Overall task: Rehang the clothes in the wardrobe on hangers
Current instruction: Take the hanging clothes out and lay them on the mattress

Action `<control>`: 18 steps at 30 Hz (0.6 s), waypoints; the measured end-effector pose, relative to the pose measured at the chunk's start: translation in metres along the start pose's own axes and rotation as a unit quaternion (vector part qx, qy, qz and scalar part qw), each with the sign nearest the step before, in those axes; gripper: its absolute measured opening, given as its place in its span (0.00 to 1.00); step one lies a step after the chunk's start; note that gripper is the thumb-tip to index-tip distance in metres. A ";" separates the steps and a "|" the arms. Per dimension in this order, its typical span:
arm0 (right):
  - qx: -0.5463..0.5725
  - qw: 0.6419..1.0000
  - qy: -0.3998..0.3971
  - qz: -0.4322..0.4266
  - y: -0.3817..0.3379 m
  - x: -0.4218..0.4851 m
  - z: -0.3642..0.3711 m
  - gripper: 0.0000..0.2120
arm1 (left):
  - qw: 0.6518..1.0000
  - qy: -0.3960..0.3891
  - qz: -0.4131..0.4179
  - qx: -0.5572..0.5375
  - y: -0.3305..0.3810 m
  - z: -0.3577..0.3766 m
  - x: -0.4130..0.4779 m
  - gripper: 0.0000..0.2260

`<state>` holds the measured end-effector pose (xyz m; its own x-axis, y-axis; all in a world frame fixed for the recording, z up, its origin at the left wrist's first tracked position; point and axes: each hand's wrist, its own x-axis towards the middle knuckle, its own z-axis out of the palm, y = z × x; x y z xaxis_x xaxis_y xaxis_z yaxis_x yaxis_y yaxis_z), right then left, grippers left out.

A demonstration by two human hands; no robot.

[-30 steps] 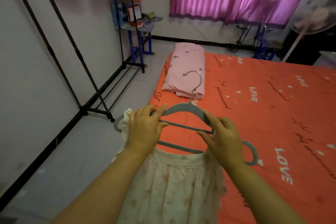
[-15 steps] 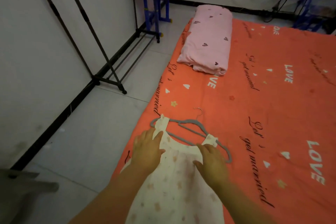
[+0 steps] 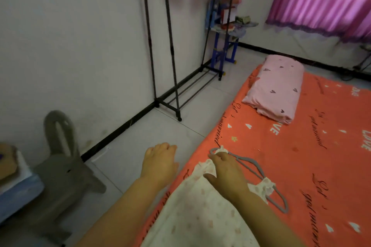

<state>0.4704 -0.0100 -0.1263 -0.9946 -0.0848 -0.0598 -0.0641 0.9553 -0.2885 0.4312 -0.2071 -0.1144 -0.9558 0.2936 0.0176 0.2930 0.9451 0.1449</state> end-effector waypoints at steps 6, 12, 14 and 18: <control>-0.031 0.989 -0.012 -0.142 -0.162 -0.019 -0.019 0.30 | 0.988 0.068 -0.134 0.029 -0.122 -0.079 -0.132 0.21; -0.029 0.952 -0.023 -0.305 -0.363 -0.086 -0.006 0.29 | 0.941 0.131 -0.307 0.045 -0.234 -0.148 -0.333 0.19; -0.026 0.932 -0.030 -0.361 -0.429 -0.120 0.004 0.27 | 0.917 0.146 -0.368 0.057 -0.261 -0.164 -0.407 0.19; -0.030 0.881 -0.055 -0.469 -0.545 -0.194 0.028 0.28 | 0.860 0.159 -0.477 0.081 -0.298 -0.182 -0.552 0.23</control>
<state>0.7003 -0.5222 0.0155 -0.4876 -0.8688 0.0856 -0.8613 0.4627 -0.2100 0.8664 -0.6772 0.0126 -0.7143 -0.6574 0.2402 -0.6541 0.7491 0.1049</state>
